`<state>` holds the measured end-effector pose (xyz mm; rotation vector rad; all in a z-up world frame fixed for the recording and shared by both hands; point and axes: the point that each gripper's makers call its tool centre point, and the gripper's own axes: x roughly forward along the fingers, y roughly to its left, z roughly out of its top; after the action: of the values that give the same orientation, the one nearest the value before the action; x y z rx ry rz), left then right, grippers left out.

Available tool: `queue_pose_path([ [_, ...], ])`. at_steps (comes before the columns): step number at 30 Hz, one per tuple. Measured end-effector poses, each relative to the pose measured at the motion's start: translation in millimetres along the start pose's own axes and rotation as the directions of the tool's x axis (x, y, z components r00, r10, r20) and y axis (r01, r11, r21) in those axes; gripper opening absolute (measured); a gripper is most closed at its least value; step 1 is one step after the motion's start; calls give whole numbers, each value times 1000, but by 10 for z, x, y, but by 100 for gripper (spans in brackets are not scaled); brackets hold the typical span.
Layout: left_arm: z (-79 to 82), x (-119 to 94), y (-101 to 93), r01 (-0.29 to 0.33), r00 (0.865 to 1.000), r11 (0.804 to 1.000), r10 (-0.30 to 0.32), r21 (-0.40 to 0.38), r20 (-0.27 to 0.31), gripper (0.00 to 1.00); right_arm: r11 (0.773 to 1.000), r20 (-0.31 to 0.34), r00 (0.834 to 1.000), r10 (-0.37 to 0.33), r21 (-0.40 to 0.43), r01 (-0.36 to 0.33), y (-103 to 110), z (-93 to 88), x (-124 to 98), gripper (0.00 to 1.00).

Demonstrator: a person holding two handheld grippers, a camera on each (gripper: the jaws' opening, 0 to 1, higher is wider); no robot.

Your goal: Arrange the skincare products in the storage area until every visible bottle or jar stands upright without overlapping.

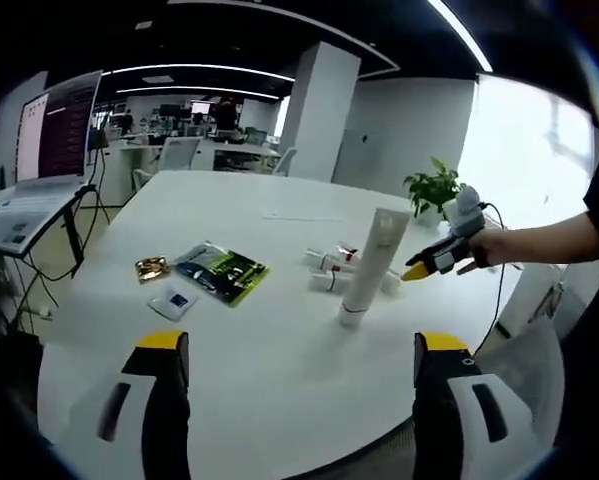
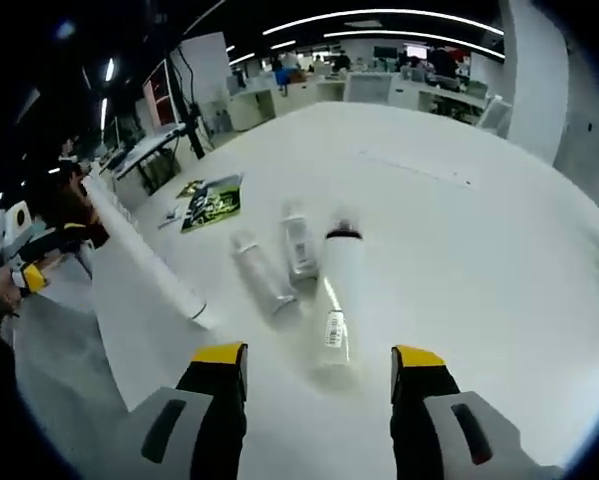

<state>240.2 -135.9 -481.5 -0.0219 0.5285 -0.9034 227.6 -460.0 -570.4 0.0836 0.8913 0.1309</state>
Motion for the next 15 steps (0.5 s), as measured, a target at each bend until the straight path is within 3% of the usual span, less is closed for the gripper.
queue_pose_path([
  [9,8,-1,37,-15,1000,1000,15,-9,5,86,998,-77,995,-65,0,65,-143,-19,255,45],
  [15,15,-1,57,-26,1000,1000,26,-15,5,86,999,-90,995,-44,-2,44,-136,15,472,45],
])
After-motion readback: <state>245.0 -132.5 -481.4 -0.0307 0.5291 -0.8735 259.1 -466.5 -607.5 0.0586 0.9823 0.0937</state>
